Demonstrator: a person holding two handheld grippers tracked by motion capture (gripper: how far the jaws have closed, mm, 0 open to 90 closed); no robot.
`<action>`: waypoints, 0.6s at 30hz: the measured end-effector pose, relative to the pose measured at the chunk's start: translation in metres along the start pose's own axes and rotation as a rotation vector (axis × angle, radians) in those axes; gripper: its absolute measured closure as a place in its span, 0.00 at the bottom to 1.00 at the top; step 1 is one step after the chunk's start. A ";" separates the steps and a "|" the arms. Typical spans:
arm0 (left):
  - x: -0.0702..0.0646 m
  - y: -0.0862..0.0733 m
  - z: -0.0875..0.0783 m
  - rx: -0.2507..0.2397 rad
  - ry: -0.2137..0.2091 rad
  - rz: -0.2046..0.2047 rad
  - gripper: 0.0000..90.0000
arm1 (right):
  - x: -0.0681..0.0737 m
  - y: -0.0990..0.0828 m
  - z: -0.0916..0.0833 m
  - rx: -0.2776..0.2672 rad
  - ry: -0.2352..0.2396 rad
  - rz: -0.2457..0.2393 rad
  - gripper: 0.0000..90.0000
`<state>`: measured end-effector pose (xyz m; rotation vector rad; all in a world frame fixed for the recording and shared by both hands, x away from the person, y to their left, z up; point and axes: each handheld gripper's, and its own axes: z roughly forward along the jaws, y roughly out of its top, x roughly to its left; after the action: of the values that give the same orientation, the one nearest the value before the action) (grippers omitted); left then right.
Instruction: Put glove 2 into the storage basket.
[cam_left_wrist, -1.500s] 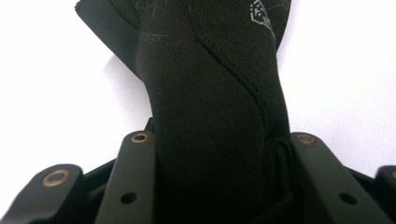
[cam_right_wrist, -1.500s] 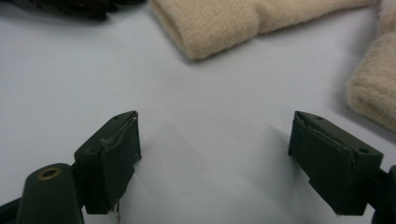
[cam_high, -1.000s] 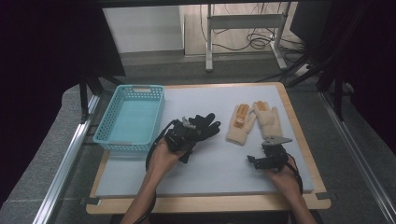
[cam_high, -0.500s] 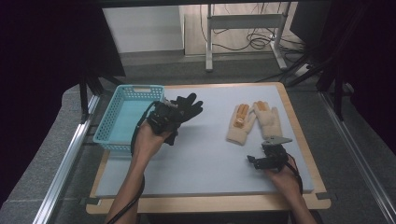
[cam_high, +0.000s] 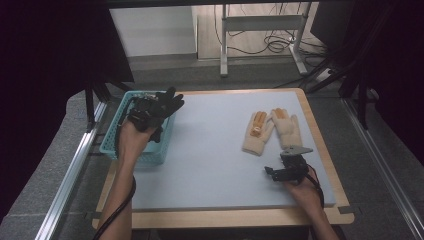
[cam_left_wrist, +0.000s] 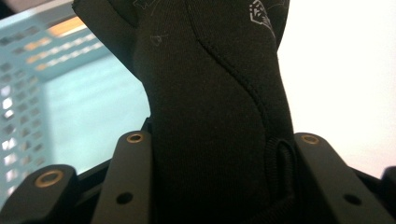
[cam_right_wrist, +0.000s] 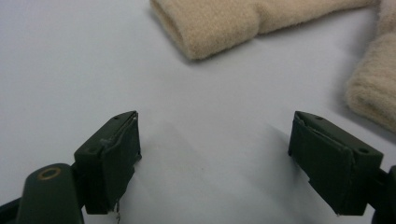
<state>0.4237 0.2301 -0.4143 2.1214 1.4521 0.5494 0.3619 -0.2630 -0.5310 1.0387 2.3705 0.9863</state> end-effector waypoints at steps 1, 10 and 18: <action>0.007 -0.002 0.001 0.007 0.009 -0.010 0.65 | 0.000 0.000 0.000 0.000 0.000 0.000 0.18; 0.053 -0.019 0.014 0.070 0.086 -0.103 0.65 | 0.000 0.000 0.000 0.000 0.000 0.001 0.18; 0.075 -0.027 0.038 0.136 0.109 -0.146 0.64 | 0.000 0.000 0.000 0.000 0.000 0.000 0.18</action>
<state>0.4521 0.3016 -0.4578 2.0940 1.7338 0.5320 0.3619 -0.2629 -0.5310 1.0389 2.3702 0.9868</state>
